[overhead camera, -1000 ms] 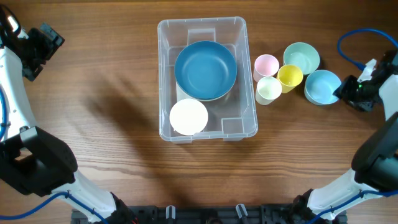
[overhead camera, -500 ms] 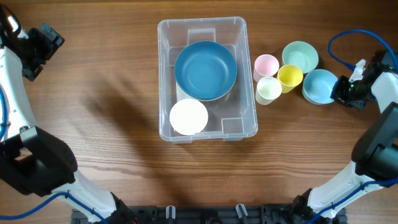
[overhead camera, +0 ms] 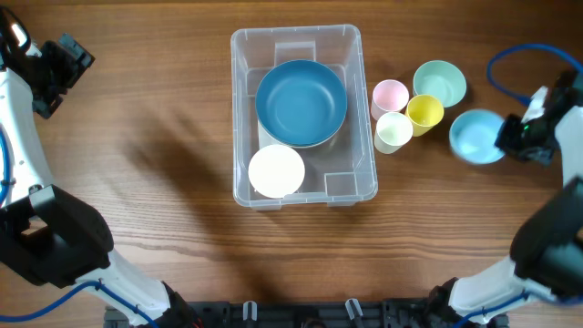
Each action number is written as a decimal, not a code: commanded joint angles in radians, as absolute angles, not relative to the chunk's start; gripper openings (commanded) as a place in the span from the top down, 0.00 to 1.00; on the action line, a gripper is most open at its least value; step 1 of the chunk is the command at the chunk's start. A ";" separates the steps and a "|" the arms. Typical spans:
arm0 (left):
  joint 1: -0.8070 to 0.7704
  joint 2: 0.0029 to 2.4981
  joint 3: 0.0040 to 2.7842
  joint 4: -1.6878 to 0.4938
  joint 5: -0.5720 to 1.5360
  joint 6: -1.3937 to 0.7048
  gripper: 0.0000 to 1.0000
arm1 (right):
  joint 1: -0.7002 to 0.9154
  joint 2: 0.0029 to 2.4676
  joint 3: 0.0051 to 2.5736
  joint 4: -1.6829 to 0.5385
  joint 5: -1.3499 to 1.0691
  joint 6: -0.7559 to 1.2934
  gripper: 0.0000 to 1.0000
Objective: Pack container
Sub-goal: 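Grasp the light blue bowl rim with the right gripper, then carry the light blue bowl into the pink bowl and release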
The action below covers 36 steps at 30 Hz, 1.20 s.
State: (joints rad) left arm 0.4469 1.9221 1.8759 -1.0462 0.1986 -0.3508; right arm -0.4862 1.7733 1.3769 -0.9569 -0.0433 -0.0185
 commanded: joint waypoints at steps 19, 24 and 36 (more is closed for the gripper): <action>0.449 1.894 1.897 -1.044 0.196 -0.360 0.00 | 0.429 1.536 1.547 -0.889 -0.065 0.218 0.95; 0.449 1.894 1.897 -1.044 0.196 -0.360 0.00 | 0.546 1.687 1.547 -0.886 -0.140 0.249 0.96; 0.449 1.894 1.897 -1.044 0.196 -0.360 0.00 | 0.603 1.794 1.546 -0.922 -0.213 0.345 0.96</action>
State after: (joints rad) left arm 0.4469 1.9224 1.8759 -1.0462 0.1986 -0.3508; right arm 0.5945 1.7855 1.5436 -0.9131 -0.1722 0.2955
